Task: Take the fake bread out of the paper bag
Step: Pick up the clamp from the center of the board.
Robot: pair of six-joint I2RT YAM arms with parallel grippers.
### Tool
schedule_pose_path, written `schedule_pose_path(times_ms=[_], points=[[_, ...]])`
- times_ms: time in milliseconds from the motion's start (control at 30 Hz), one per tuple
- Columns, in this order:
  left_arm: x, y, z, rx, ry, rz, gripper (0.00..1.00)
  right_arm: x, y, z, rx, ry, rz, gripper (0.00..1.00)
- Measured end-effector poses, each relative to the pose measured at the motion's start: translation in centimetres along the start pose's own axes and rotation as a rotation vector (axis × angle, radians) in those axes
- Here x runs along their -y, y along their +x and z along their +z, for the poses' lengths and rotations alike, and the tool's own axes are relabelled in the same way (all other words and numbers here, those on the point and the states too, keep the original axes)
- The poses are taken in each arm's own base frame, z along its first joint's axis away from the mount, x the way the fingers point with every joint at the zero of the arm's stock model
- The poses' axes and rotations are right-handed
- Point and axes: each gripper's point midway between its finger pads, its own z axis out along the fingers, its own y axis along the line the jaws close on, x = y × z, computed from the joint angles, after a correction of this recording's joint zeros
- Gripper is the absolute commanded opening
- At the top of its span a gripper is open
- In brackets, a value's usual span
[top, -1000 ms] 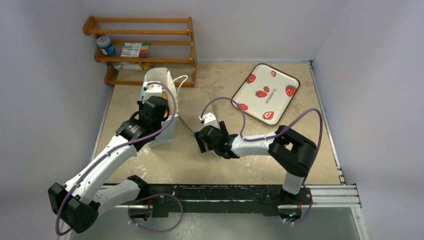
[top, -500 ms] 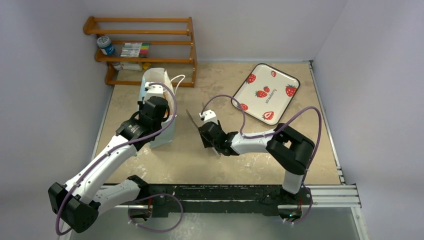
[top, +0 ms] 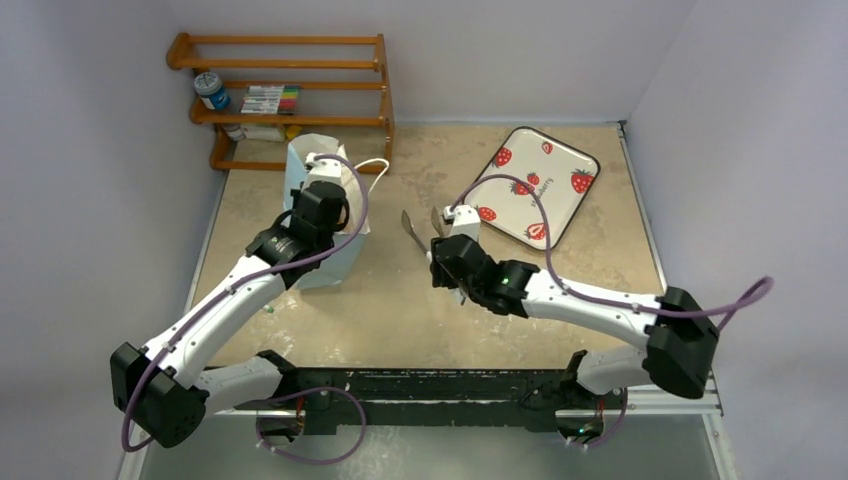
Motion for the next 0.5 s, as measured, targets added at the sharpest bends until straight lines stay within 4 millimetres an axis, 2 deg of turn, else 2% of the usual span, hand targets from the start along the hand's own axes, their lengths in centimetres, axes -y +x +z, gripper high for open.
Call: schedule_pose_path(times_ms=[67,367,500], points=[[0.7,-0.1,0.3,0.001,0.021,-0.007,0.0,0.9,-0.9,-1.6,0.017,0.015,0.035,0.42],[2.9,-0.3,0.7,0.01,0.106,-0.073,0.0,4.3,-1.1,-4.9,0.021,0.114,0.086,0.41],[4.0,0.0,0.8,0.009,0.154,-0.085,0.0,5.5,-2.3,-6.8,0.055,0.135,0.108,0.41]])
